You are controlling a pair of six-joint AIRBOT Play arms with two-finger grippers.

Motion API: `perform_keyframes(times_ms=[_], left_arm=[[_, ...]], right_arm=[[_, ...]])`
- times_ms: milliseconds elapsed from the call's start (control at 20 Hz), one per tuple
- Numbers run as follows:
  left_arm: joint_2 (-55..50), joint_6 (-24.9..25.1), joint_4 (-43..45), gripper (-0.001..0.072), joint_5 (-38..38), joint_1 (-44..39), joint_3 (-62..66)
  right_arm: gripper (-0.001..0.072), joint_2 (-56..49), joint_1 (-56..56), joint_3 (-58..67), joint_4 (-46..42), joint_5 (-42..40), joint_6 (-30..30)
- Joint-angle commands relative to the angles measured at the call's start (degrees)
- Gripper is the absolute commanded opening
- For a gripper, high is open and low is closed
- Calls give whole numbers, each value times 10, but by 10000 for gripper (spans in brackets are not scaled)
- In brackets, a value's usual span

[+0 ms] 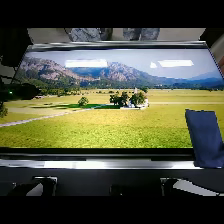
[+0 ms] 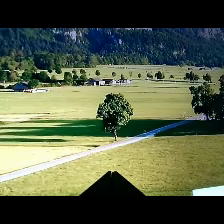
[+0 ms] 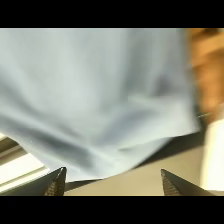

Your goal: Fold the shirts.

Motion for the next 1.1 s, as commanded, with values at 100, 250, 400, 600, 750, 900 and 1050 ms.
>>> perform_keyframes(times_ms=[100, 250, 400, 600, 750, 900, 1050], left_arm=[[-32, -8, 83, 31, 4, -21, 28], [-129, -94, 268, 33, -9, -91, 131], [-223, -160, 285, 677, -16, -141, 186], [-257, -181, 199, 720, -122, -164, 129], [-210, -211, 204, 720, -33, -168, 86], [-199, -212, 237, 720, -4, -168, 102], [-201, -212, 240, 720, -4, -168, 104]], right_arm=[[697, 17, 91, 242, 75, -114, -146], [696, 19, 284, 300, 49, -232, -141], [702, -29, 467, 300, 36, -160, -55], [702, -129, 533, 300, 173, 4, 14], [700, -150, 535, 300, 171, 16, 27], [692, -150, 535, 300, 158, 11, 26], [688, -150, 535, 300, 158, 11, 26]])
